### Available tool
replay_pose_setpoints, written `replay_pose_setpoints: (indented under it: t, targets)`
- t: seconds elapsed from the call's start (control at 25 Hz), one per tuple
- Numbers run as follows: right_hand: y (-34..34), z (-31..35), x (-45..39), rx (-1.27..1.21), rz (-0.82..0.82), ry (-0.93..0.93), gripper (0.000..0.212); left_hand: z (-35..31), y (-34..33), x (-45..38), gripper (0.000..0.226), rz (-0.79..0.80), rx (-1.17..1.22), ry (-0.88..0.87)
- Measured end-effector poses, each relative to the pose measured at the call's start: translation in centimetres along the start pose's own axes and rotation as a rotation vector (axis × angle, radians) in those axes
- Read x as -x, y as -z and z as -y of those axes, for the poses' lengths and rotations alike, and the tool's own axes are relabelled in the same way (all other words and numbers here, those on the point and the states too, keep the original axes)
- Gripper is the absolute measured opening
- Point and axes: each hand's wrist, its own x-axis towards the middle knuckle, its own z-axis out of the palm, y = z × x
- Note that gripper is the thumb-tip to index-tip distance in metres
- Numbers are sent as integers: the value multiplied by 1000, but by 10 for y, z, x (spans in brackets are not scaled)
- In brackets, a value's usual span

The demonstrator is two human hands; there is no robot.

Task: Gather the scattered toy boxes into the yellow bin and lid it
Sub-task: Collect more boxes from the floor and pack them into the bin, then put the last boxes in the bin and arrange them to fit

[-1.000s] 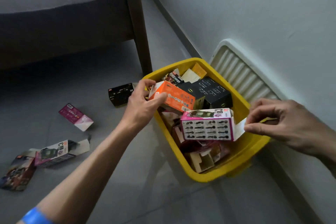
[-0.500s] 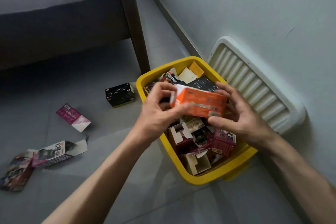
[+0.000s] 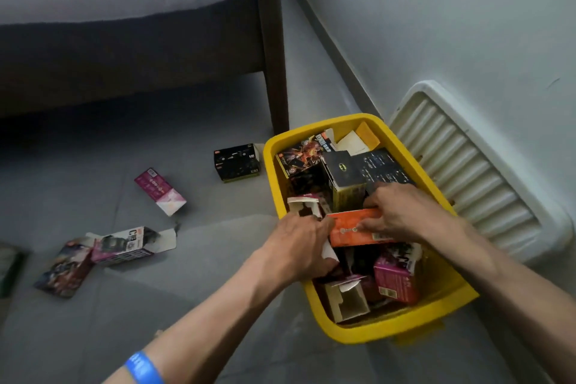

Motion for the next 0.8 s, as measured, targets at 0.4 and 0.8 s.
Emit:
replay_pose_setpoints:
  t: [0.4,0.8]
  targets:
    - [38,129,-22,35,-630,213,23,164,36,67,12,-523,503,585]
    - [-53,284,-119,108,138,417,40,307,-71,188,83,204,-4,824]
